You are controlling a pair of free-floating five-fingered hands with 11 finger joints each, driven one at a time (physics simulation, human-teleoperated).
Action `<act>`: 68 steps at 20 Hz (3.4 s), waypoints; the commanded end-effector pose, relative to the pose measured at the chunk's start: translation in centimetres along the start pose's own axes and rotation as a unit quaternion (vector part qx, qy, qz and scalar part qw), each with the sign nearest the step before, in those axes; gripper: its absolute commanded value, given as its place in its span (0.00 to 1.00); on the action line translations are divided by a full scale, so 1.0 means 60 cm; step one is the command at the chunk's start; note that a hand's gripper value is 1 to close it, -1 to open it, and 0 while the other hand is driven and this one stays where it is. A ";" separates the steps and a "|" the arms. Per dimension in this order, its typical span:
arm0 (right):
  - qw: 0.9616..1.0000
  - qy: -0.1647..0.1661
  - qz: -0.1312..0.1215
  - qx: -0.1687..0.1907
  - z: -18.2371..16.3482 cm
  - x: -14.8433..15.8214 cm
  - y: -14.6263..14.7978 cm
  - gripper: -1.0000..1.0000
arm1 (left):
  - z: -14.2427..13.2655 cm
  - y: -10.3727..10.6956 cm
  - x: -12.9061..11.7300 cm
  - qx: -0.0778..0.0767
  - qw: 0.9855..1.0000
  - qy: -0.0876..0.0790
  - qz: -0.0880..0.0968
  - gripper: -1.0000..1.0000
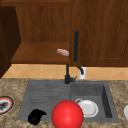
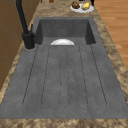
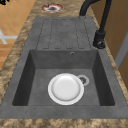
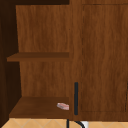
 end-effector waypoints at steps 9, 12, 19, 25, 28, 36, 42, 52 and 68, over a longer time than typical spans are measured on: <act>0.995 0.090 -0.038 -0.019 -0.030 0.008 0.023 0.00 | 0.000 0.000 0.000 0.000 1.000 0.000 0.000 0.50; 0.995 0.094 -0.020 -0.011 -0.042 0.013 0.026 0.00 | 0.000 0.000 0.000 0.000 1.000 0.000 0.000 0.50; 0.995 0.101 -0.016 -0.009 -0.082 0.039 0.033 0.00 | 0.000 0.000 0.000 0.000 1.000 0.000 0.000 0.50; 0.996 0.082 -0.034 -0.025 -0.103 0.022 0.066 0.00 | 0.000 0.000 0.000 0.000 1.000 0.000 0.000 0.50; 0.996 0.086 -0.034 -0.012 -0.118 0.026 0.071 0.00 | 0.000 0.000 0.000 0.000 1.000 0.000 0.000 0.50; 0.996 0.085 -0.036 0.007 -0.122 0.025 0.064 0.00 | 0.000 0.000 0.000 0.000 1.000 0.000 0.000 0.50; 0.994 0.077 -0.064 -0.040 -0.083 0.006 0.071 1.00 | 0.000 0.000 0.000 0.000 1.000 0.000 0.000 0.50; 0.982 0.076 -0.132 -0.114 -0.057 -0.019 0.063 1.00 | 0.000 0.000 0.000 0.000 1.000 0.000 0.000 0.50; 0.982 0.113 -0.111 -0.107 0.069 0.069 -0.030 1.00 | 0.000 0.000 0.000 0.000 1.000 0.000 0.000 0.50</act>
